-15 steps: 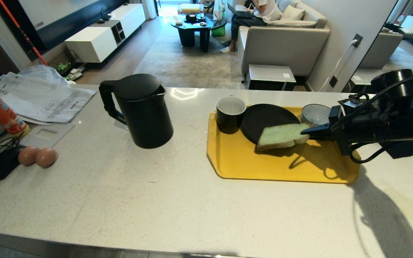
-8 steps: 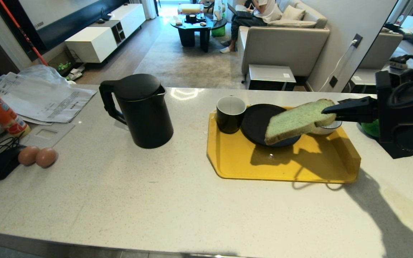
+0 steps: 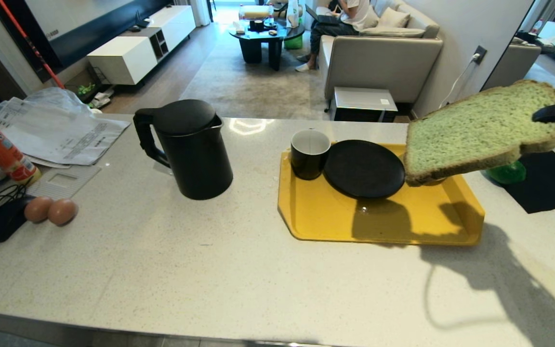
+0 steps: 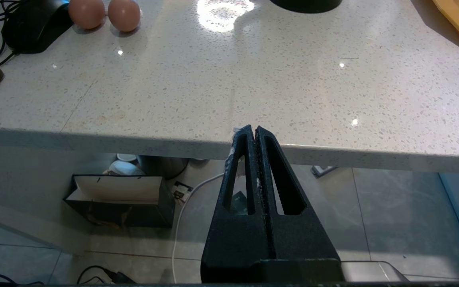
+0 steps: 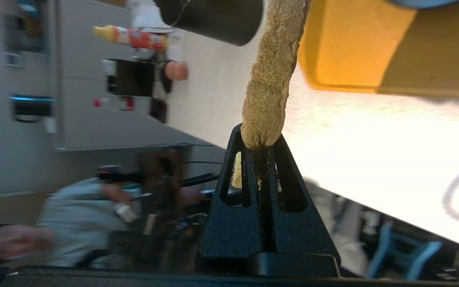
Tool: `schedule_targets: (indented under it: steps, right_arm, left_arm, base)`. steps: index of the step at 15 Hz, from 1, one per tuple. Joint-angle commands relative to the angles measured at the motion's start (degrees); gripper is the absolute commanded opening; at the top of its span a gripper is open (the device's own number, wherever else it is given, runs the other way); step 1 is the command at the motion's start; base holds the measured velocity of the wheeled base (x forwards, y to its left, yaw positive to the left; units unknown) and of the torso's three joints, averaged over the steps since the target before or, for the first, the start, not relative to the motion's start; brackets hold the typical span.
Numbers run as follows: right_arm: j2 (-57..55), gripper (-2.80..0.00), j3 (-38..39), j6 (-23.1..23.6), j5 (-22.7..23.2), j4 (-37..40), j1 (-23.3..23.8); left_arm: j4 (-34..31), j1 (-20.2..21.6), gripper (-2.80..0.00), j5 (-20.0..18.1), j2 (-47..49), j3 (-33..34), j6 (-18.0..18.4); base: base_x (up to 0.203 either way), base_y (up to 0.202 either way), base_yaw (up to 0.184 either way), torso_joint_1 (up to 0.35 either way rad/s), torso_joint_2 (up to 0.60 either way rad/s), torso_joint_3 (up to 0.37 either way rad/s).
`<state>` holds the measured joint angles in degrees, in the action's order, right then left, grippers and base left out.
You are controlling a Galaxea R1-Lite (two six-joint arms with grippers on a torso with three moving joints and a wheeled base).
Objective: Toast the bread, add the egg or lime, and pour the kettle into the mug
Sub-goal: Put the bread slices in the toaster
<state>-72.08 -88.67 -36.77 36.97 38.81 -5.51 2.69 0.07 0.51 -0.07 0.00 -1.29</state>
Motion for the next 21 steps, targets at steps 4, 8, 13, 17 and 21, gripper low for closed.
schedule_targets:
  steps: [4,8,13,17,21]
  right_arm:
    - [6.0,-2.80,-5.4,18.0,-10.6,9.3,0.0]
    - [8.0,-2.80,-4.9,25.6,-22.1,11.2,0.0]
    - [11.6,-2.80,-2.5,35.7,-29.3,11.1,0.0]
    - [11.7,-2.80,-2.1,35.8,-30.0,10.9,0.0]
    - [12.1,-2.80,-2.1,35.9,-30.1,10.8,0.0]
  left_arm:
    - [0.0,0.0,-2.80,0.0,-0.1,1.0,0.0]
    - [0.0,0.0,-2.80,0.0,-0.1,1.0,0.0]
    - [0.0,0.0,-2.80,0.0,-0.1,1.0,0.0]
    - [0.0,0.0,-2.80,0.0,-0.1,1.0,0.0]
    - [0.0,0.0,-2.80,0.0,-0.1,1.0,0.0]
  base:
    - [0.000,0.000,0.000,0.000,0.00,0.000]
    - [0.000,0.000,0.000,0.000,0.00,0.000]
    - [0.000,0.000,0.000,0.000,0.00,0.000]
    - [0.000,0.000,0.000,0.000,0.00,0.000]
    - [0.000,0.000,0.000,0.000,0.00,0.000]
